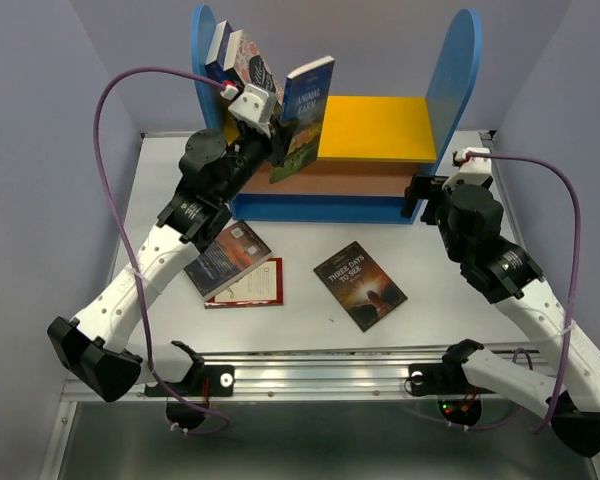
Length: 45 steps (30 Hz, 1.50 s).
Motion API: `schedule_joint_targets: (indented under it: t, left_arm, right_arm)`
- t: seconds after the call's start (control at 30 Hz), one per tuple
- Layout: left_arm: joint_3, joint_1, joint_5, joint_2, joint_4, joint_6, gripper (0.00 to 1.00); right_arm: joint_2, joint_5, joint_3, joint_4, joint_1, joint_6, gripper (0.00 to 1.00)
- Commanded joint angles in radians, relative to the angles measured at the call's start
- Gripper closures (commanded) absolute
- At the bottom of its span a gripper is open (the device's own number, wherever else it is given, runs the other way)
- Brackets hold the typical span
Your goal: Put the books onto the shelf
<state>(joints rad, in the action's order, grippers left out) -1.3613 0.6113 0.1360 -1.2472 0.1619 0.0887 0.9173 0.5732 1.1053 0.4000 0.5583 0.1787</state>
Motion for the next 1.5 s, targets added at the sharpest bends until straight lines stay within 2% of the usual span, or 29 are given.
schedule_joint_targets:
  t: [0.0,0.2,0.37,0.6,0.8,0.97,1.03,1.47]
  left_arm:
    - [-0.113,-0.001,-0.199,-0.050,0.272,-0.156,1.00]
    - [-0.188,-0.001,-0.292,-0.168,0.375,-0.227,1.00]
    - [-0.209,0.001,-0.458,-0.271,0.507,-0.247,1.00]
    - [-0.127,0.002,-0.637,-0.327,0.728,-0.221,1.00]
    - [-0.088,0.010,-0.673,-0.377,0.838,-0.144,1.00]
    - [-0.026,0.010,-0.697,-0.400,0.990,-0.089,1.00]
    - [-0.035,0.010,-0.711,-0.422,1.002,-0.043,1.00]
    - [-0.024,0.005,-0.768,-0.498,1.053,0.009,1.00]
  right_arm:
    - [-0.057,0.024,-0.019,-0.032,0.006,0.096,0.00]
    - [-0.078,0.013,-0.050,-0.062,0.006,0.073,0.00]
    - [-0.066,0.008,-0.067,-0.096,0.006,0.033,0.00]
    - [-0.057,-0.036,-0.094,-0.145,0.006,-0.027,0.00]
    - [-0.055,-0.085,-0.113,-0.188,0.006,-0.070,0.00]
    - [-0.061,-0.118,-0.137,-0.227,0.006,-0.096,0.00]
    - [-0.061,-0.121,-0.139,-0.230,0.006,-0.100,0.00]
    - [-0.074,-0.127,-0.153,-0.248,0.006,-0.134,0.00]
